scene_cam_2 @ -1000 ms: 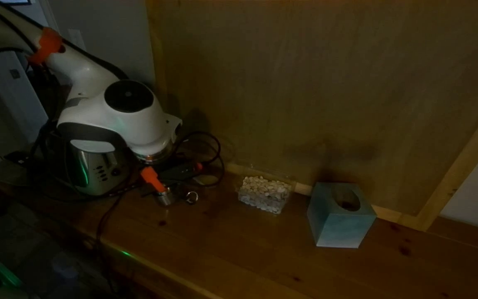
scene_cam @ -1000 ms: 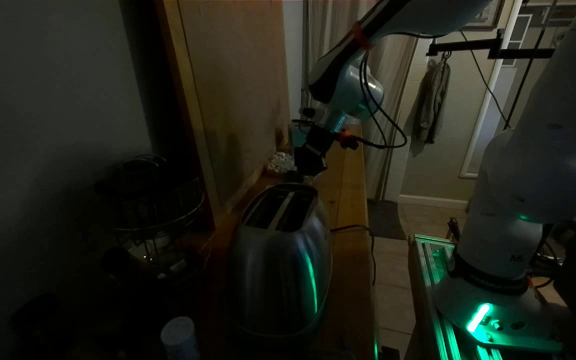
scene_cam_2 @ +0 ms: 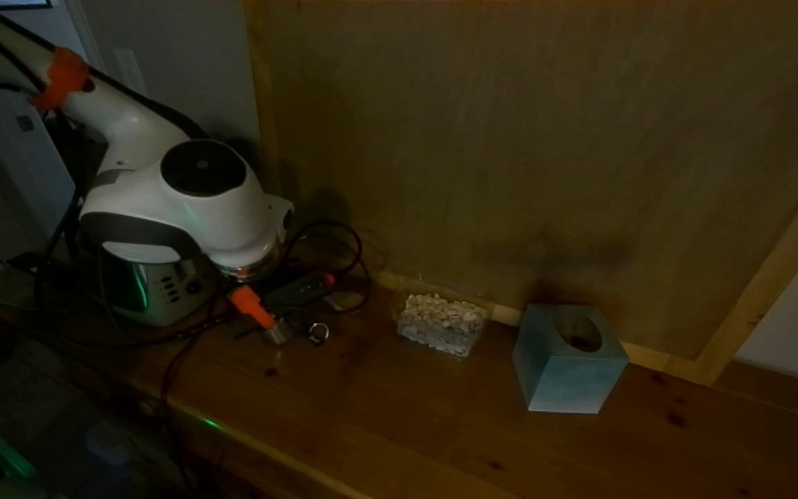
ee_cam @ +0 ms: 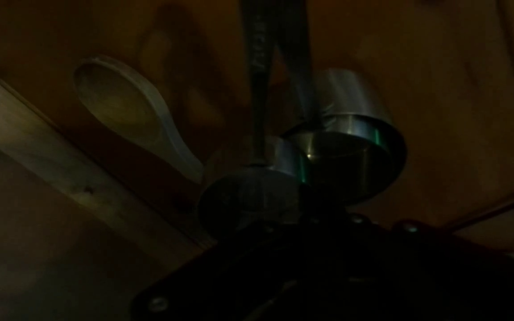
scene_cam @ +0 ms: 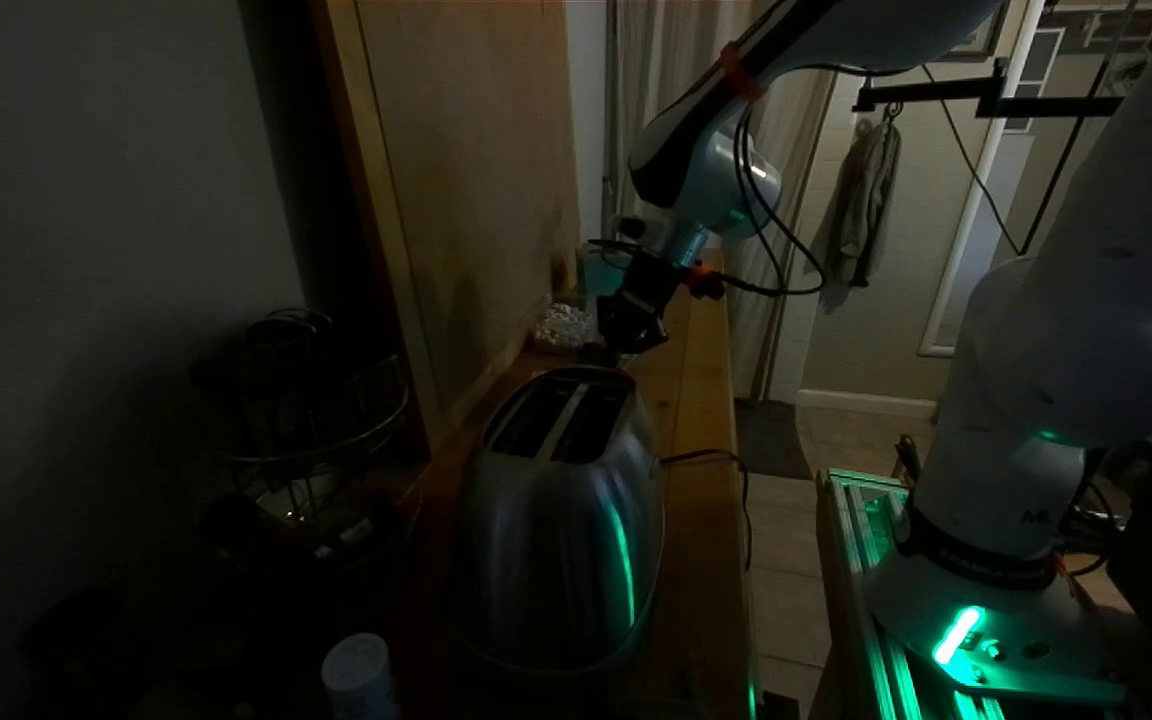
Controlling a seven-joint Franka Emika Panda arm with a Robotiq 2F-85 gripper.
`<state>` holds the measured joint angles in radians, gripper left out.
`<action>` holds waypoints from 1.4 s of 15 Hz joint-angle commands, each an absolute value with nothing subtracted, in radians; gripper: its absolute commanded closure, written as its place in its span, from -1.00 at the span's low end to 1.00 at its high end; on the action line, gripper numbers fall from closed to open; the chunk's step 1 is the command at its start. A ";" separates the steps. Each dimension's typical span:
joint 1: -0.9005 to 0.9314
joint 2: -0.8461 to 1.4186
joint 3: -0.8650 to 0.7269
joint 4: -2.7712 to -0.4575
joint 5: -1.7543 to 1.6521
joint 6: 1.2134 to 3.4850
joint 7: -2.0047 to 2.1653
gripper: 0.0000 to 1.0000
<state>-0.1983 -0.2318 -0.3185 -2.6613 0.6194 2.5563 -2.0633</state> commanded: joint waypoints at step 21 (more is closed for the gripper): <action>-0.185 -0.344 -0.380 -2.727 0.489 2.472 -2.180 0.98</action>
<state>-0.1874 -0.3093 -0.3713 -2.7036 0.5341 2.4777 -2.1721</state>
